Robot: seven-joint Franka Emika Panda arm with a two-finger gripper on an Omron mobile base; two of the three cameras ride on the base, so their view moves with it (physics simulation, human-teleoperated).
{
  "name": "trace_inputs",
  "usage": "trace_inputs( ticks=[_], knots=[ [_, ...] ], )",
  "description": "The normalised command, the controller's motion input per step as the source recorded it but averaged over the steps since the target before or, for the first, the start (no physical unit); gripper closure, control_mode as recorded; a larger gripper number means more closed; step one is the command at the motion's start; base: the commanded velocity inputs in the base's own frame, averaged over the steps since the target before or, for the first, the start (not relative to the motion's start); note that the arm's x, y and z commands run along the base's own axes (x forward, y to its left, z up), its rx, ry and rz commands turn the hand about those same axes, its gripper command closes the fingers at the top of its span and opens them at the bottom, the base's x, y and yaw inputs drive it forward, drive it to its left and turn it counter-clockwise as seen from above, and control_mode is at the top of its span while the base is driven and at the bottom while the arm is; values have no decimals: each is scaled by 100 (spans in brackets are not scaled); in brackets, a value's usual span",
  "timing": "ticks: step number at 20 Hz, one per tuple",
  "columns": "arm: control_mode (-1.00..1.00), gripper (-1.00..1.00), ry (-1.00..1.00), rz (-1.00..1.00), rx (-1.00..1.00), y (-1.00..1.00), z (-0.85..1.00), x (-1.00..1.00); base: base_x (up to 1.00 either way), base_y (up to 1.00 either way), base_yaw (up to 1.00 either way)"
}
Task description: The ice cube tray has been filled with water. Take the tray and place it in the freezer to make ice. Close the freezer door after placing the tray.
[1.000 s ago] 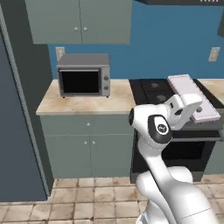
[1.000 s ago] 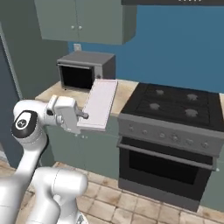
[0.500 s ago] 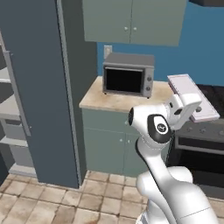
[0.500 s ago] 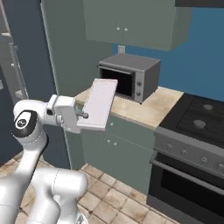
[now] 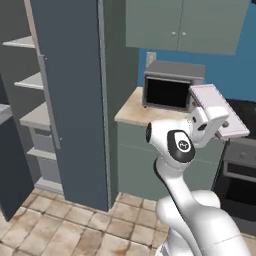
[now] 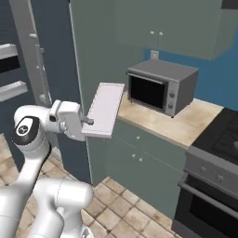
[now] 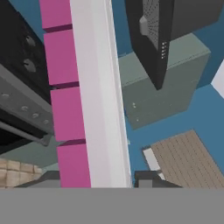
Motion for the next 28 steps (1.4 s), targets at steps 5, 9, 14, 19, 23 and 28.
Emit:
trace_inputs(
  ticks=[5, 9, 14, 19, 23, 28],
  knots=[
    [100, 100, 0, 0, 0, 0, 0, 0, 43, 100, 16],
    [100, 100, 0, 0, 0, 0, 0, 0, 61, 100, 14],
    [100, 100, 0, 0, 0, 0, 0, 0, 75, 100, 12],
    [100, 100, 0, 0, 0, 0, 0, 0, 65, 94, 8],
    [100, 100, 0, 0, 0, 0, 0, 0, 49, 72, 2],
    [100, 100, 0, 0, 0, 0, 0, 0, 59, 64, 1]
  ],
)
